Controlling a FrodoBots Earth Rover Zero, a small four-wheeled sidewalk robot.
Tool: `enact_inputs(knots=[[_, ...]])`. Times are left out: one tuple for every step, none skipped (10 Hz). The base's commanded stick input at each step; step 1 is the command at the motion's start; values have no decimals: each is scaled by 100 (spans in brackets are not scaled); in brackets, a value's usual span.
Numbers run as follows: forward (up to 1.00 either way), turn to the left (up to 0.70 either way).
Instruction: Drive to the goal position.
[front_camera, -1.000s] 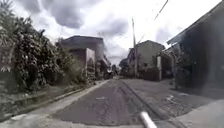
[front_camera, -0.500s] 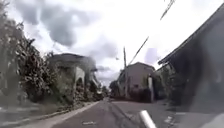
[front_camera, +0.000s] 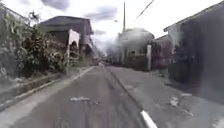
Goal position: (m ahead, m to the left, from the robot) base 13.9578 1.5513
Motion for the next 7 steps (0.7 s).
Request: enact_inputs(knots=[[85,0],[85,0],[85,0],[85,0],[85,0],[85,0],[85,0]])
